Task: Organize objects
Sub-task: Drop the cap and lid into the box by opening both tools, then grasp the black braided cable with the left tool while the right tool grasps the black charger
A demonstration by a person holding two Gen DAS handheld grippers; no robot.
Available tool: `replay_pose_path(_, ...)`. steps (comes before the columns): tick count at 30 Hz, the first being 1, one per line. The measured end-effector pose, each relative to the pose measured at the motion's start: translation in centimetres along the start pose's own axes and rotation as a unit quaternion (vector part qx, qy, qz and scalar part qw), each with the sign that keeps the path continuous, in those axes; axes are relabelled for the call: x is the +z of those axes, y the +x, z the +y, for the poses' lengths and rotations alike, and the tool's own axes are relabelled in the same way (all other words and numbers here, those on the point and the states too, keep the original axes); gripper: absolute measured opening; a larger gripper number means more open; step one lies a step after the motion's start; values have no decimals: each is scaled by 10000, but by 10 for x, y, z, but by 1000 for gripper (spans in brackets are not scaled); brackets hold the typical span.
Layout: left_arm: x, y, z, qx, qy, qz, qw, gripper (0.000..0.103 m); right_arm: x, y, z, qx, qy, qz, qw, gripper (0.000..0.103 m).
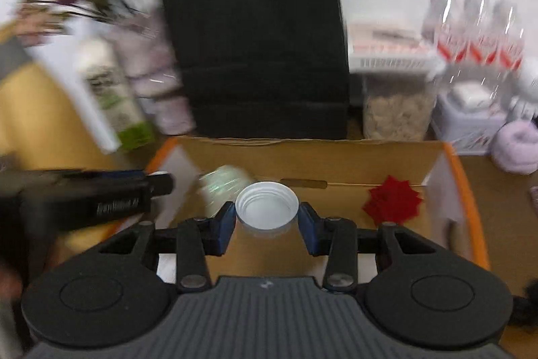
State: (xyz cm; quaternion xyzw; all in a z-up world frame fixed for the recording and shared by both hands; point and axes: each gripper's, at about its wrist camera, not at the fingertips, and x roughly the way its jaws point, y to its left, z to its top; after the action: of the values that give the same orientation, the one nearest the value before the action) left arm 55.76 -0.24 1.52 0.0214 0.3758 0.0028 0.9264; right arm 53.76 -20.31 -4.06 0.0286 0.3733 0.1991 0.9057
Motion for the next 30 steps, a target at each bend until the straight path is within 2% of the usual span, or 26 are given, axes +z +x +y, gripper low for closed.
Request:
replay_pose_path(1,2,11,-2,96,36,5,9999,27,3,20,0,-175,95,23,9998,43)
replay_pose_path(3,4,25,-4,77,198,-94,9997,37,6,46,0,-320,222,-19,9992,45)
replay_pose_path(6,7,34,3,174,125,-139,9997,41,5,58,0,-286,214,-59,9993,61)
replay_pose_path(8,9,33,12,-90,-6,-56,9999,45,7,59,-2,-294,227,-73,9993,70)
replay_pose_path(10,9,23,18,-274,-139,-57,9995,51,8,52,-7,-223,266,-124,9993,70)
replay_pose_path(11,10,17,18,-266,-135,-112,9995,59,9,47,-7,-232,248,-145,9993,70)
replay_pose_path(13,7,-3,15,-237,-52,-299,9993,65,12,34,-6,-275,175,-213,9992,70)
replay_pose_path(16,3,-40,10,-435,86,-407,9982,66,8,-3,-7,-274,76,-365,9989,75)
replay_pose_path(19,-9,-97,8,-667,187,-618,9957,73,-4,-54,-5,-140,-92,-547,9984,82)
replay_pose_path(21,-24,-137,8,-971,353,-877,9908,79,-17,-88,-2,-10,-122,-712,9974,86)
replay_pose_path(22,-34,-156,8,-1130,519,-963,9876,80,-25,-107,0,105,-172,-778,9968,86)
replay_pose_path(24,-56,-191,7,-1190,750,-1088,9841,80,-43,-139,6,278,-331,-896,9950,87)
replay_pose_path(28,-112,-257,15,-1325,906,-1395,9771,81,-96,-209,17,409,-812,-1166,9890,99)
replay_pose_path(30,-143,-289,20,-1418,927,-1559,9731,84,-125,-240,23,569,-1276,-1140,9836,100)
